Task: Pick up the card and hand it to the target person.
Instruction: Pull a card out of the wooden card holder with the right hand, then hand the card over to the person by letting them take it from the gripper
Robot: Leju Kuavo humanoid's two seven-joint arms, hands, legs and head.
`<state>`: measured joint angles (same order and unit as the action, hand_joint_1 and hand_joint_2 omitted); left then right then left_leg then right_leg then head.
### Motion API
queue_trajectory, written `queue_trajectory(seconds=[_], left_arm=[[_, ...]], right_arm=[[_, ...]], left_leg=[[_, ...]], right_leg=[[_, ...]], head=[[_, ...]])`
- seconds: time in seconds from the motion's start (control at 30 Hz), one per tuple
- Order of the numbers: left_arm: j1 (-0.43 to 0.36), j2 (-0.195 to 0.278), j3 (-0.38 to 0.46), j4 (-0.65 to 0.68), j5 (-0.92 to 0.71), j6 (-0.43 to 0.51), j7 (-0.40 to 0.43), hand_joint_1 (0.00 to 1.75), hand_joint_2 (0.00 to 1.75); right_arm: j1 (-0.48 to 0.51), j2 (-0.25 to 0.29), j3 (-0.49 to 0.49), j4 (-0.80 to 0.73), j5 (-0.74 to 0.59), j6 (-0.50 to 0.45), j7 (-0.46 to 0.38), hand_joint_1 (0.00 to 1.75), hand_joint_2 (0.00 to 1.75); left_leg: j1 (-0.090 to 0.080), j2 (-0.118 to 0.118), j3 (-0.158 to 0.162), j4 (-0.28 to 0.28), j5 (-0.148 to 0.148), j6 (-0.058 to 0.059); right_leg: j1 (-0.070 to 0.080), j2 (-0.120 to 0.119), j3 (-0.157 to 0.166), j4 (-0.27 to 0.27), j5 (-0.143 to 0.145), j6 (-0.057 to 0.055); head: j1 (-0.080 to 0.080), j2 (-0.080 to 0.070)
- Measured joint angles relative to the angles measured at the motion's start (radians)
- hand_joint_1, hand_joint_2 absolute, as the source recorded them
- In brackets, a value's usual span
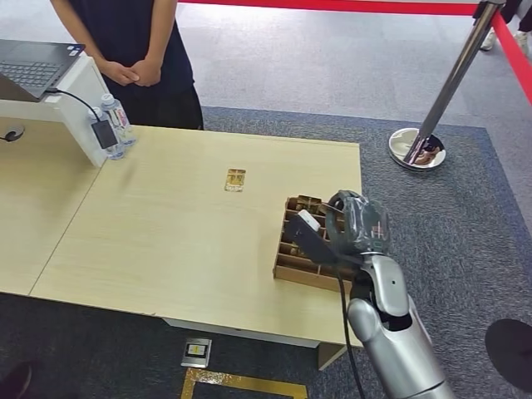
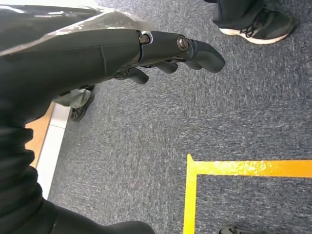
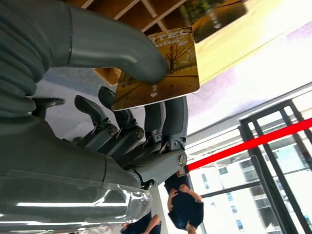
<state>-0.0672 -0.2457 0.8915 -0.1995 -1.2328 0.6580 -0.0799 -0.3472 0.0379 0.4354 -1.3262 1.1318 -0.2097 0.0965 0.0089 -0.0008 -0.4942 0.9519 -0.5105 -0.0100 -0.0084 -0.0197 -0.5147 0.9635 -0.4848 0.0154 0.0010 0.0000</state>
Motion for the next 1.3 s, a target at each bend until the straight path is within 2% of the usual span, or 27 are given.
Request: queue_trajectory(seconds=[0.23,0.43,0.9,1.3], left_arm=[[0.0,0.0,0.0,0.0,-0.002,0.0,0.005,0.0,1.75],[-0.002,0.0,0.0,0.0,-0.012,0.0,0.003,0.0,1.75],[-0.004,0.0,-0.008,0.0,-0.039,-0.007,0.001,0.0,1.75],[-0.005,0.0,-0.013,0.0,-0.044,-0.006,-0.003,0.0,1.75]], right_arm=[[-0.059,0.004,0.038,-0.004,-0.09,0.044,-0.045,1.58,1.75],[-0.138,0.046,0.073,0.046,-0.111,0.062,-0.039,1.6,1.75],[-0.343,0.173,0.092,0.318,-0.065,0.027,0.032,1.62,1.75],[-0.454,0.237,0.091,0.508,-0.053,0.001,0.045,1.59,1.75]], left_leg=[[0.0,0.0,0.0,0.0,0.0,0.0],[0.0,0.0,0.0,0.0,0.0,0.0],[0.0,0.0,0.0,0.0,0.0,0.0],[0.0,0.0,0.0,0.0,0.0,0.0]], right_leg=[[0.0,0.0,0.0,0.0,0.0,0.0],[0.0,0.0,0.0,0.001,0.0,0.0],[0.0,0.0,0.0,0.001,0.0,0.0],[0.0,0.0,0.0,0.001,0.0,0.0]], head=[[0.0,0.0],[0.0,0.0],[0.0,0.0],[0.0,0.0]])
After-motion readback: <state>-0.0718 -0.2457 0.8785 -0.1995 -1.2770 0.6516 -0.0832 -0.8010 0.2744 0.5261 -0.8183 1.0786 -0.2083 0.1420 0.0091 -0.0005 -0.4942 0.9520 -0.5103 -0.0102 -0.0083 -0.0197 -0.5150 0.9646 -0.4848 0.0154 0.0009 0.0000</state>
